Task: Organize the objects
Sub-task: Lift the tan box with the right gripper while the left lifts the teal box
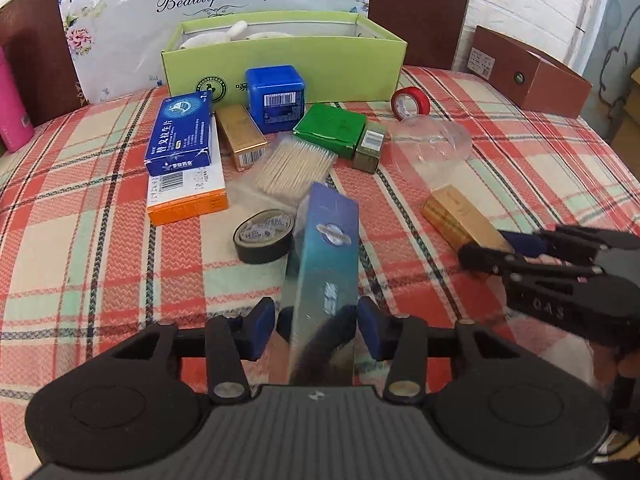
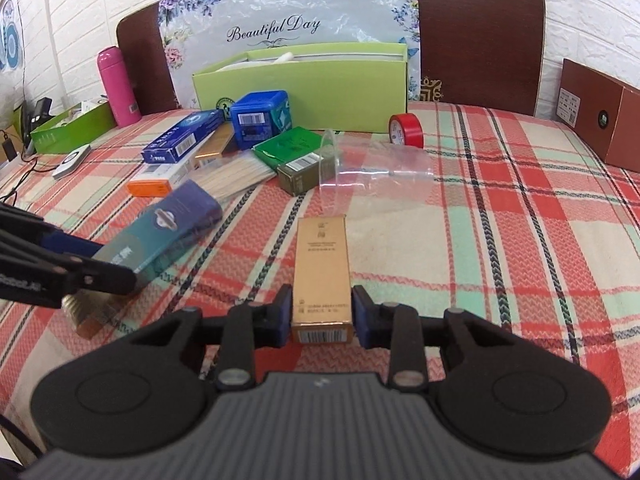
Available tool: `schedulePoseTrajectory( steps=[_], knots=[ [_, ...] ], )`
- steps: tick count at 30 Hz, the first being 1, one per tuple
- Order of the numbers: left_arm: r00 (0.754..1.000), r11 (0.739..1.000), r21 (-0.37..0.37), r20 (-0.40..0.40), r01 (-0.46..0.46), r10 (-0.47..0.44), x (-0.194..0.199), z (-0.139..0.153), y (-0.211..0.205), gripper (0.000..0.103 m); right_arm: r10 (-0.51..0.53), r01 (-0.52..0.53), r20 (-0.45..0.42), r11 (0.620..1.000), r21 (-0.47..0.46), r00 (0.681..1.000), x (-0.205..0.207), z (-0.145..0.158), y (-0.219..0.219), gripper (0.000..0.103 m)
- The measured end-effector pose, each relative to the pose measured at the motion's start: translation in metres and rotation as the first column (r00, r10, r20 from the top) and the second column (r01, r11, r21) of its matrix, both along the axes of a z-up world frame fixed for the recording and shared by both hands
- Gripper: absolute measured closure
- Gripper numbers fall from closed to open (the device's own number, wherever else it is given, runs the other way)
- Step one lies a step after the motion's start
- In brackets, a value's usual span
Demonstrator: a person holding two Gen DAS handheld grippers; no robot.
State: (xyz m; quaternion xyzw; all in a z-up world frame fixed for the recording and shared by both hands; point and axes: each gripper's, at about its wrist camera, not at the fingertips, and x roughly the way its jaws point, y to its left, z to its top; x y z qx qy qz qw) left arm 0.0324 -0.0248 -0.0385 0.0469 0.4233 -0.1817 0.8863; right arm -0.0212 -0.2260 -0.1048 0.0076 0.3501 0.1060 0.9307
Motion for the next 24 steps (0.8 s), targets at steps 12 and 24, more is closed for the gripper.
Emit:
schedulePoseTrajectory(
  steps=[12,24],
  knots=[
    [0.995,0.995,-0.007,-0.017,0.095,-0.095,0.013,-0.007,-0.036,0.055,-0.011,0.010,-0.011,1.000,-0.008,1.000,0.008,0.000,-0.002,0.071],
    [0.998,0.998,0.013,-0.014,0.068,-0.067,0.025,-0.011,-0.046,0.055,-0.009,0.009,-0.012,1.000,-0.018,1.000,0.014,-0.001,-0.001,0.069]
  ],
)
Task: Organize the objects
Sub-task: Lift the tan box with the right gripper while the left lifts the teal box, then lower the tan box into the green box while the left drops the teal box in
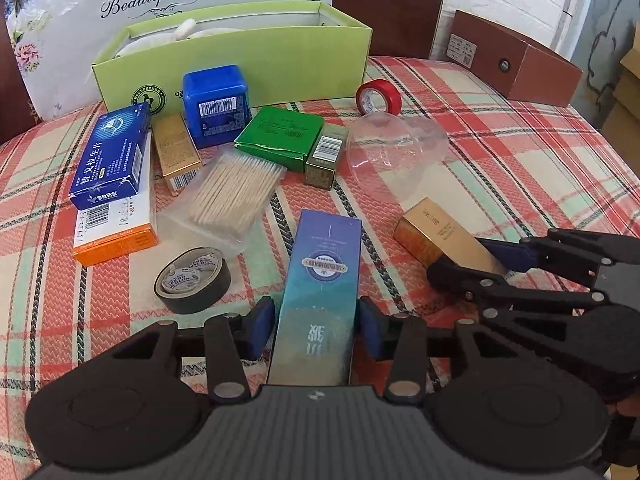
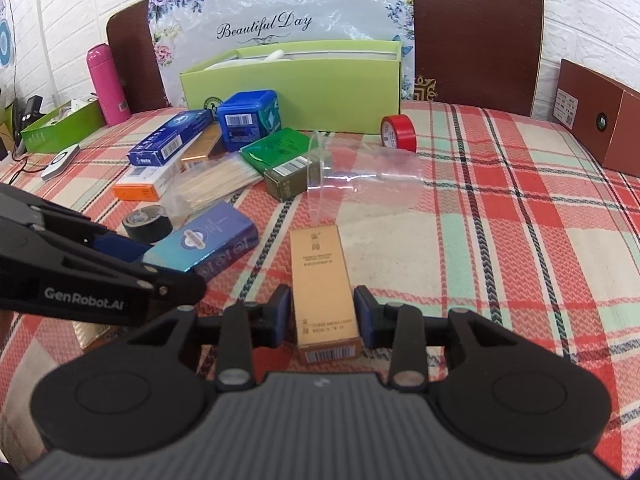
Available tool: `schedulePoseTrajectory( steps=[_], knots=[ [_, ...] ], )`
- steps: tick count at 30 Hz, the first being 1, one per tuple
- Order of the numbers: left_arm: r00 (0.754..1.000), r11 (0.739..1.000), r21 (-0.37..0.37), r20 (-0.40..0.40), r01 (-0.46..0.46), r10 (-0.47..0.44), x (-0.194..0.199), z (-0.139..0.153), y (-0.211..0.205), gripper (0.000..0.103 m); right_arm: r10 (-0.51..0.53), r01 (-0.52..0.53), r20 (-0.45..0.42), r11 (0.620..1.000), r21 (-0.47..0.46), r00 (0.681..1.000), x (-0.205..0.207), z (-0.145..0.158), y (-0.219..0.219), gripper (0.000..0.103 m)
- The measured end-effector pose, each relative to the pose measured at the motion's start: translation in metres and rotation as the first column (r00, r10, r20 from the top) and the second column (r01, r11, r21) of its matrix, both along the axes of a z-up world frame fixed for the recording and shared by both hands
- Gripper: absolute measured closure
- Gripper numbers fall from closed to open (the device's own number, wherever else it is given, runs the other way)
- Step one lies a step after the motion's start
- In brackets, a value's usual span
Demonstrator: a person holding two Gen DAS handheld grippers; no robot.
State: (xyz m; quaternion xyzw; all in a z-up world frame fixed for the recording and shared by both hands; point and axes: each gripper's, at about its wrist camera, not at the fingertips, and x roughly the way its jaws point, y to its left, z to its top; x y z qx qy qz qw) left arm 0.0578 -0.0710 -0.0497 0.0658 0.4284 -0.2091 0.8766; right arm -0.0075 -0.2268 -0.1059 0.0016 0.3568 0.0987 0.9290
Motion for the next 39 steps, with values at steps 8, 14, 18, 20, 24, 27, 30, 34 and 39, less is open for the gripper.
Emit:
schedulePoseTrajectory(
  steps=[8,14,18,20,24,27,30,34,39],
  knots=[
    [1.000,1.000,0.009,0.012,-0.003,0.002,-0.001,-0.002,-0.004,0.056,-0.012,0.012,-0.006,1.000,-0.002,1.000,0.002,0.000,-0.001,0.067],
    [1.000,1.000,0.000,0.005,-0.015,0.015,-0.001,-0.001,-0.001,0.059,-0.020,0.020,-0.005,1.000,-0.015,1.000,0.002,-0.004,0.002,0.068],
    [1.000,1.000,-0.014,0.003,-0.024,0.025,-0.004,0.002,0.004,0.060,-0.014,0.014,-0.004,1.000,-0.013,1.000,-0.002,-0.002,0.004,0.073],
    [0.999,0.999,-0.023,0.002,-0.034,0.034,-0.006,0.005,0.007,0.060,-0.020,0.021,-0.012,1.000,0.022,1.000,-0.004,0.001,0.001,0.073],
    [0.998,0.998,-0.051,0.043,-0.037,0.039,-0.012,0.025,0.017,0.061,-0.006,0.005,0.009,0.995,0.103,1.000,-0.011,0.018,-0.005,0.073],
    [0.994,0.995,-0.092,0.097,-0.034,0.043,-0.012,0.049,0.026,0.061,0.010,-0.019,0.064,0.989,0.148,0.998,-0.012,0.042,-0.010,0.073],
    [0.984,0.992,-0.119,0.168,-0.035,0.055,-0.004,0.077,0.033,0.061,0.012,-0.035,0.137,0.986,0.166,0.991,-0.004,0.069,-0.014,0.073],
    [0.968,0.987,-0.153,0.237,-0.050,0.086,0.018,0.109,0.040,0.061,0.024,-0.061,0.218,0.984,0.165,0.976,0.019,0.101,-0.015,0.073],
    [0.939,0.984,-0.158,0.317,-0.087,0.134,0.057,0.138,0.042,0.061,0.029,-0.067,0.281,0.990,0.127,0.959,0.061,0.125,-0.009,0.073]
  ],
)
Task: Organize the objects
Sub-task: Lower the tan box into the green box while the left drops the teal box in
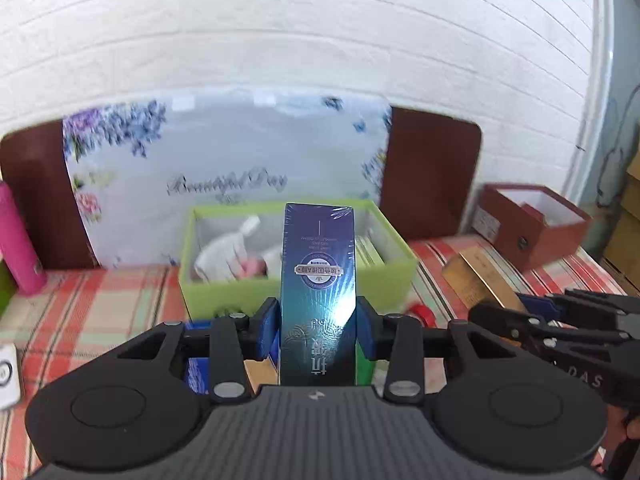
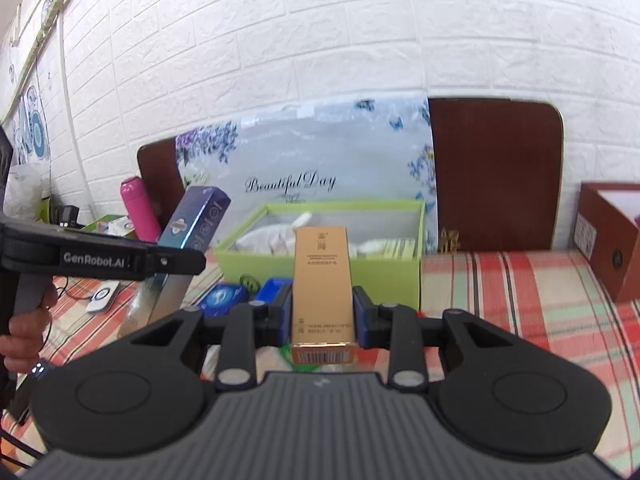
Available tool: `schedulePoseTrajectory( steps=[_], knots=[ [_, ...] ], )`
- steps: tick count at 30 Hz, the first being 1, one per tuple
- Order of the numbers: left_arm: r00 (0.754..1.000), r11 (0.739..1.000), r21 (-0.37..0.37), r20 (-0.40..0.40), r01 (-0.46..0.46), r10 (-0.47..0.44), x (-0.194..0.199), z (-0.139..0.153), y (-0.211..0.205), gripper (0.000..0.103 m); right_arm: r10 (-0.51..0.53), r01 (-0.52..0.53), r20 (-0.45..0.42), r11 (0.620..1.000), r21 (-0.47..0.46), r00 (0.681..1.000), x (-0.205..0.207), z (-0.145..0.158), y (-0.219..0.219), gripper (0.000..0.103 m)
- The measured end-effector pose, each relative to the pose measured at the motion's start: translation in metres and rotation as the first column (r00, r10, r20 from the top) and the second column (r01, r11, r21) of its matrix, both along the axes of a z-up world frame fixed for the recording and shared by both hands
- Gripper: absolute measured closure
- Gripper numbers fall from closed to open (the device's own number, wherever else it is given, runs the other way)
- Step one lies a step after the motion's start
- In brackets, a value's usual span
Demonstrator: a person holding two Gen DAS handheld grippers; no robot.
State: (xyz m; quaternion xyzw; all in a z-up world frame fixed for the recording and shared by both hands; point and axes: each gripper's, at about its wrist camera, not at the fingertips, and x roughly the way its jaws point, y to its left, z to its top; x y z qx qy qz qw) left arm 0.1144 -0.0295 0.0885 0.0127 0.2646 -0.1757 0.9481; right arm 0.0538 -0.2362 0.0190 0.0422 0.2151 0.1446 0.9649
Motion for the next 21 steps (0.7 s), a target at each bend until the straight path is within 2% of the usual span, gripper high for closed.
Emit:
schedulePoseTrajectory(
  steps=[4,9,15,19,21],
  knots=[
    [0.999,0.999,-0.004,0.011,-0.049,0.049,0.043,0.010,0.001,0.061,-0.027,0.027,0.004,1.000,0.010,1.000,0.046,0.007,0.000,0.073],
    [0.996,0.996,-0.005,0.005,-0.094,0.094,0.100,0.010,-0.002,0.061,-0.052,0.052,-0.013,0.998,0.025,0.999,0.103,0.000,0.002,0.073],
    [0.992,0.992,-0.003,-0.025,-0.126,0.125,0.155,-0.005,-0.004,0.061,-0.037,0.038,-0.032,0.999,0.033,0.999,0.158,-0.017,0.010,0.073],
    [0.989,0.989,0.026,-0.035,-0.144,0.145,0.177,-0.020,-0.008,0.060,-0.027,0.027,-0.031,0.999,0.016,0.999,0.183,-0.030,0.022,0.073],
    [0.988,0.988,0.039,-0.031,-0.151,0.152,0.185,-0.031,-0.007,0.058,-0.007,0.007,-0.061,1.000,-0.001,0.998,0.196,-0.042,0.027,0.073]
  ],
)
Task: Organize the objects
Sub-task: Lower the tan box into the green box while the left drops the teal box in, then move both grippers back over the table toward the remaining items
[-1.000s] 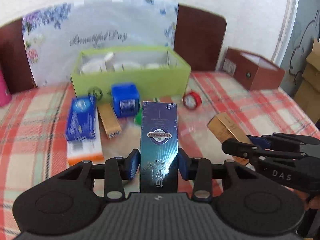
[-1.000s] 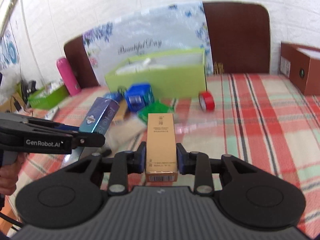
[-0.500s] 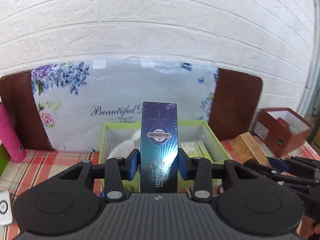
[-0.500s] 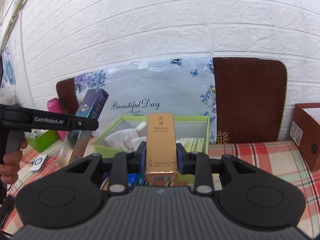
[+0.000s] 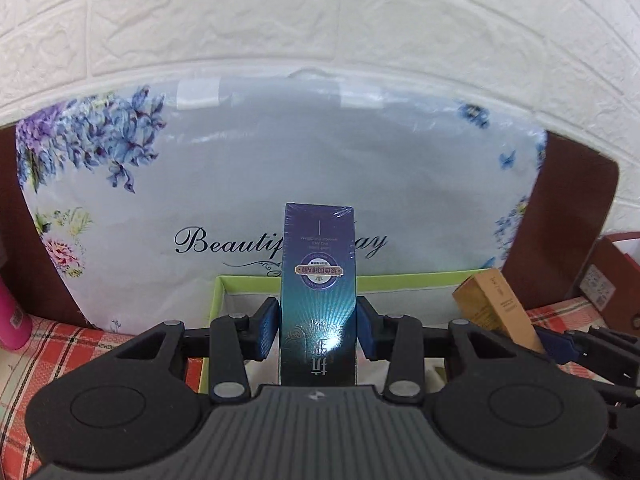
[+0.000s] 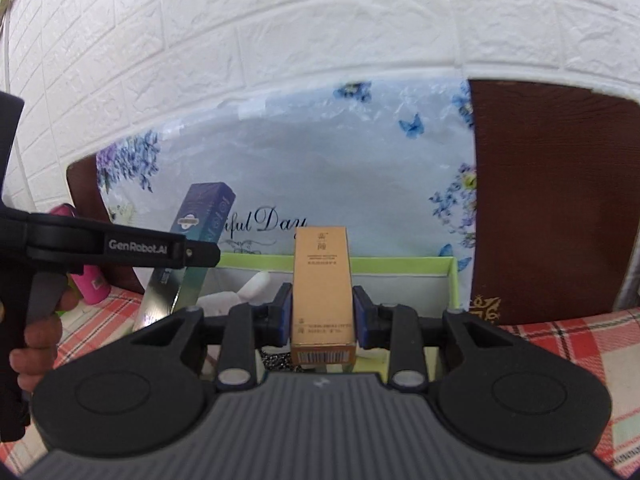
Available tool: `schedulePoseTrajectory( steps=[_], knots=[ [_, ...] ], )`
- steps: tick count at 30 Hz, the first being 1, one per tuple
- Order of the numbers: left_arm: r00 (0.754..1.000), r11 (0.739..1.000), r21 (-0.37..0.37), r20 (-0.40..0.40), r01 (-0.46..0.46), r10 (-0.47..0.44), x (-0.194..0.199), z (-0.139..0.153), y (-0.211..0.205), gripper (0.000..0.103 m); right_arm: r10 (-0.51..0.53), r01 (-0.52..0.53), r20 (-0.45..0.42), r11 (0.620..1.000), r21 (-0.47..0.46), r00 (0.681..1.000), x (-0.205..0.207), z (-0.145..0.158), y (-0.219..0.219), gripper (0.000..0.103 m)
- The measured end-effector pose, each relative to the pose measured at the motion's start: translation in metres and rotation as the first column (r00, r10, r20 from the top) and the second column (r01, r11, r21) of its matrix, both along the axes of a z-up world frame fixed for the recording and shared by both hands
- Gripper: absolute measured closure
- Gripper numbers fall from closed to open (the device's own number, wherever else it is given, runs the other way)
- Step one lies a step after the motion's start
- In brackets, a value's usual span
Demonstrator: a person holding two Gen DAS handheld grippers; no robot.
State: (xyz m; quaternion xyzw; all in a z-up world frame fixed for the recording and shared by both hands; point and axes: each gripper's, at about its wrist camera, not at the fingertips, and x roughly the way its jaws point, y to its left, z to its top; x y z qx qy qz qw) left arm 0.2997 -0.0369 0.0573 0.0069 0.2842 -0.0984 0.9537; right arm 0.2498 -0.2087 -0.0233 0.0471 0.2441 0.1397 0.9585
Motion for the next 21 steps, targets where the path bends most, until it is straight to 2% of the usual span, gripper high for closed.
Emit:
schedulePoseTrajectory(
  steps=[2,3,6,7,8,11,14,21],
  knots=[
    [1.000,1.000,0.027,-0.004,-0.009,0.009,0.003,-0.011,0.000,0.023,0.023,-0.024,-0.030,0.999,-0.027,0.999,0.009,-0.015,0.005,0.058],
    [1.000,0.999,0.039,-0.006,-0.029,0.029,0.001,-0.016,0.001,0.020,0.016,-0.018,-0.041,0.999,-0.046,0.999,0.010,-0.021,0.006,0.038],
    [1.000,0.998,0.056,0.013,-0.016,0.016,-0.010,-0.023,0.007,0.020,-0.004,0.003,-0.016,0.996,-0.087,1.000,0.002,-0.030,0.004,0.027],
    [1.000,0.998,0.061,0.013,-0.019,0.019,-0.012,-0.024,0.008,0.020,-0.014,0.012,-0.012,0.996,-0.086,1.000,-0.002,-0.030,0.002,0.019],
    [1.000,0.997,0.066,0.014,-0.026,0.025,-0.015,-0.023,0.010,0.020,-0.020,0.020,-0.005,0.997,-0.077,1.000,-0.006,-0.029,0.000,0.017],
    [0.999,0.997,0.065,0.030,-0.030,0.028,-0.027,-0.015,0.011,0.020,-0.021,0.023,0.031,0.999,-0.044,0.999,-0.022,-0.015,-0.007,0.016],
    [0.998,0.998,0.055,0.054,-0.035,0.032,-0.044,0.002,0.011,0.020,-0.051,0.052,0.084,0.999,-0.013,0.995,-0.040,0.005,-0.013,0.009],
    [0.995,0.999,0.038,0.095,-0.025,0.021,-0.102,0.030,0.005,0.017,-0.100,0.087,0.199,0.993,0.075,0.975,-0.098,0.048,-0.032,0.003]
  ],
)
